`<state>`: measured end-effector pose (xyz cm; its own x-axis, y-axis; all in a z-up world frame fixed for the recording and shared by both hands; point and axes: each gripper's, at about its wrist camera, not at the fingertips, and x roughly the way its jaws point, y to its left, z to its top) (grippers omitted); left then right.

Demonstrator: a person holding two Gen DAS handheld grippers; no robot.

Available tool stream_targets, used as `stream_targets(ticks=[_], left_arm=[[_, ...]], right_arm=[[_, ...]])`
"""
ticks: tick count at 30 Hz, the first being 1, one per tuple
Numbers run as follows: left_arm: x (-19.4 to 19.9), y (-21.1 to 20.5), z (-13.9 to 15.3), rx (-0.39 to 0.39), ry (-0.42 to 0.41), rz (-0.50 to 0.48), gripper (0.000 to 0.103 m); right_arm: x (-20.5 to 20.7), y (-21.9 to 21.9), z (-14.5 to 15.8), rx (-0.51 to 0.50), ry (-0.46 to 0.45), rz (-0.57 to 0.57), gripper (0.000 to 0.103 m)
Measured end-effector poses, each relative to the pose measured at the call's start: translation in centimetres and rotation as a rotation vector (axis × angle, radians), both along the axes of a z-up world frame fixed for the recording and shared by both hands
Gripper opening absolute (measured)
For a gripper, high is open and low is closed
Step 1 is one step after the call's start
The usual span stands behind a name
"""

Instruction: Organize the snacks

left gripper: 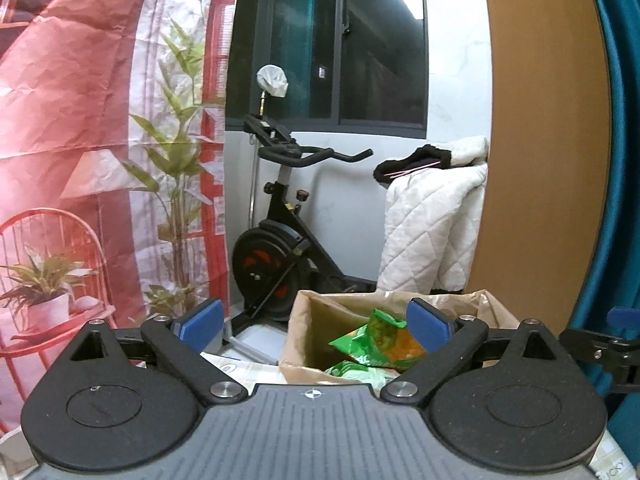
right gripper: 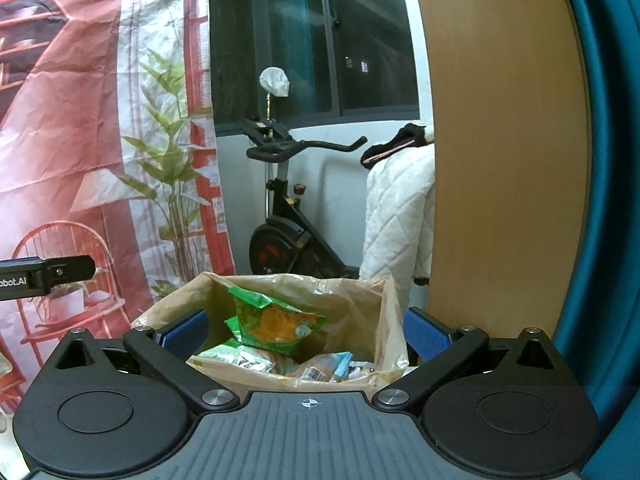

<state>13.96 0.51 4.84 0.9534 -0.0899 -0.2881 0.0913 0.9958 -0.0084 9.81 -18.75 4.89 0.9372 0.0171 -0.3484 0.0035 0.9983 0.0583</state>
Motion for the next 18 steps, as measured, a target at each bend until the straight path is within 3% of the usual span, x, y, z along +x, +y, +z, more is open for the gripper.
stream_targets(ticks=[18], left_arm=[[-1.5, -0.5, 0.5, 0.033, -0.022, 0.018, 0.099]], right_arm=[[-0.7, 0.3, 0.2, -0.004, -0.012, 0.002, 0.102]])
